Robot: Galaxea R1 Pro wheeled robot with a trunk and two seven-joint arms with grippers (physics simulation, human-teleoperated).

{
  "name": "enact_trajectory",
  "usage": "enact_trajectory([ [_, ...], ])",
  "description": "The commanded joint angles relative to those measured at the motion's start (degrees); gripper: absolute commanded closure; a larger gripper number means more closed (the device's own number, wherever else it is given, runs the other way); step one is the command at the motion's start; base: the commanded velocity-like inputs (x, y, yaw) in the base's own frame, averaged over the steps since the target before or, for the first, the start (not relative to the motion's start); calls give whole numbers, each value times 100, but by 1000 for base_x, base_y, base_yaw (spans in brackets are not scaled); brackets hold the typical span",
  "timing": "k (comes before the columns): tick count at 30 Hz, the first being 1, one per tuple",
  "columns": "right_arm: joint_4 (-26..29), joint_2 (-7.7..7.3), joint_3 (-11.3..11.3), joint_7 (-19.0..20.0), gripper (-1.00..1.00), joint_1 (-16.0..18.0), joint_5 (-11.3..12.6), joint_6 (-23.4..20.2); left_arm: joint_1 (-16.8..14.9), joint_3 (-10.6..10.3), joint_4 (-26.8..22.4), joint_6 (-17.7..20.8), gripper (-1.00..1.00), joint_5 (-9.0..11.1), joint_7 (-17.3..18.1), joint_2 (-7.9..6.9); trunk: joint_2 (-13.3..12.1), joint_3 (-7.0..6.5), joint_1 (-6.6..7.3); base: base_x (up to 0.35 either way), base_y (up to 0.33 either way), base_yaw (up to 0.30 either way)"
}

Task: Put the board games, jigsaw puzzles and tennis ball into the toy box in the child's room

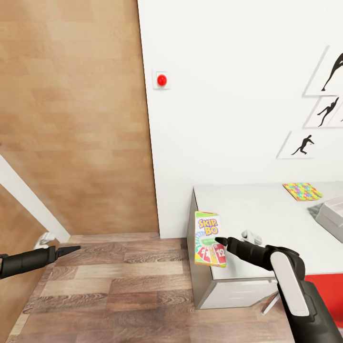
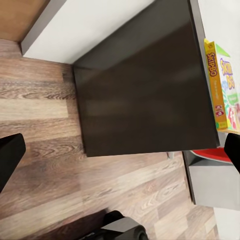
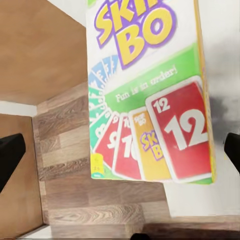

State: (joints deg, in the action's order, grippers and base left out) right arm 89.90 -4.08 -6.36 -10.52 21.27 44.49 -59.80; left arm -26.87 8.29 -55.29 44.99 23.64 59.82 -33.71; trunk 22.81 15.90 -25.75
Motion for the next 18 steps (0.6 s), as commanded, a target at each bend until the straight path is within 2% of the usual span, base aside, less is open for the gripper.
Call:
enact_trajectory([
  [1,10,6,-13,-6,-100,-45,93,-6,-4,-4,0,36,-100,19,6,7,11,5,-3,0,0,-33],
  [6,-23,30,-28,219,-100,-114,127,97,-5,-17,0,36,-100,12,4,24,11,-33,-3,0,0,-22],
  [11,-41,24,-4,366,-100,-129,138,492,-5,-25,0,36,-100,3,3,110,11,-78,-3,0,0,-4],
  [18,-38,15,11,486,-100,-132,137,611,-7,-19,-6,36,-100,-73,5,197,11,-143,-3,0,0,0],
])
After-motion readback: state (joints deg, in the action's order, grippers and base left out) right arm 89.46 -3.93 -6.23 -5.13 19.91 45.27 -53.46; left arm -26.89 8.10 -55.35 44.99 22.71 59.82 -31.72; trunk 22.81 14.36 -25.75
